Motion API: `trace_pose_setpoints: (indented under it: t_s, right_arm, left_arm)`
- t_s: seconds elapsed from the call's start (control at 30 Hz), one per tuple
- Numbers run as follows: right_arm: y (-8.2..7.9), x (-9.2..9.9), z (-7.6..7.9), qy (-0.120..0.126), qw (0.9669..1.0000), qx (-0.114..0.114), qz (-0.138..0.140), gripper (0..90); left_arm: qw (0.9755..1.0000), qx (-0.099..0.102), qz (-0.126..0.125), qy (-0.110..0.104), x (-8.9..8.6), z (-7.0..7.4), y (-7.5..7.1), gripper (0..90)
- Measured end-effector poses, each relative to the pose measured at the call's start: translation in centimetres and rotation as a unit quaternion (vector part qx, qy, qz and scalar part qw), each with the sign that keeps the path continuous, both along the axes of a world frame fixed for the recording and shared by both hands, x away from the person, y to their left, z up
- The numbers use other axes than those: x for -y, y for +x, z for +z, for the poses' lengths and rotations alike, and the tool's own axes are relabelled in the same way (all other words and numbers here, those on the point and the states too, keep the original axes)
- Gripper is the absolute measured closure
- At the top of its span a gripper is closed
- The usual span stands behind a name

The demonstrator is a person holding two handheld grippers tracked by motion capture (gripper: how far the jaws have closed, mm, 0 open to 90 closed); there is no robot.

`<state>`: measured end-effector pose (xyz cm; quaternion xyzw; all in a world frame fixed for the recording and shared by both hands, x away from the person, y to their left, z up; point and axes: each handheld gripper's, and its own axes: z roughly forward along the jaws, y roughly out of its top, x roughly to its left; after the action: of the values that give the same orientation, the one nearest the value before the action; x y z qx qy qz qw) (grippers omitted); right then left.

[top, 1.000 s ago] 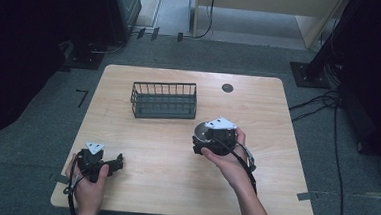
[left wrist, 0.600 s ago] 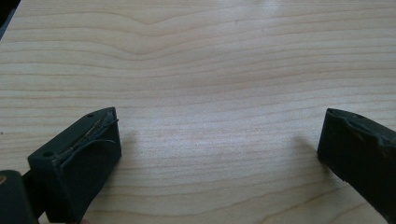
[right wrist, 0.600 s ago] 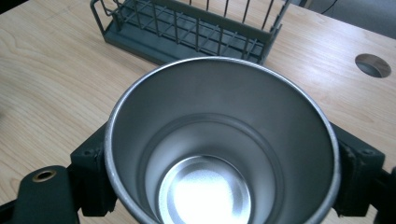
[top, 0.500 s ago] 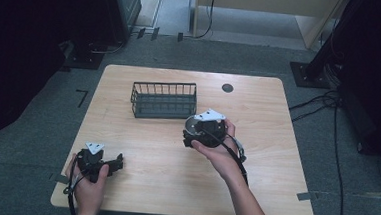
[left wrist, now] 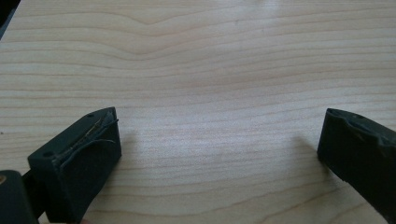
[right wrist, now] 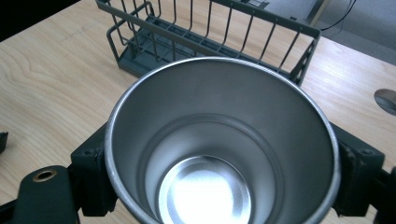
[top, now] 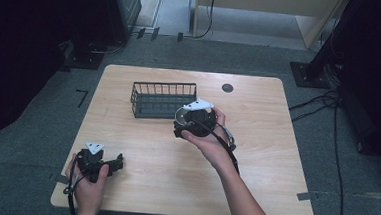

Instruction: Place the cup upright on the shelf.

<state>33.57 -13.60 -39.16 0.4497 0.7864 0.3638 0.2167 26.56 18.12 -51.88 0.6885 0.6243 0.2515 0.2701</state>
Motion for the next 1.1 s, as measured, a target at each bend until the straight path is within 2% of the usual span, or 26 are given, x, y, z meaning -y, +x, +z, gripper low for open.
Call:
trace_pose_setpoints:
  t_s: [0.43, 1.1]
  right_arm:
    - [2.8, -1.8, 1.0, -0.006, 1.0, 0.0, 0.003, 15.5]
    - [7.4, -3.1, 2.5, -0.015, 0.9998, 0.002, -0.012, 15.5]
  left_arm:
    - [1.0, 0.0, 0.0, 0.0, 0.0, 0.0, 0.0, 0.0]
    - [1.0, 0.0, 0.0, 0.001, 0.0, 0.0, 0.0, 0.0]
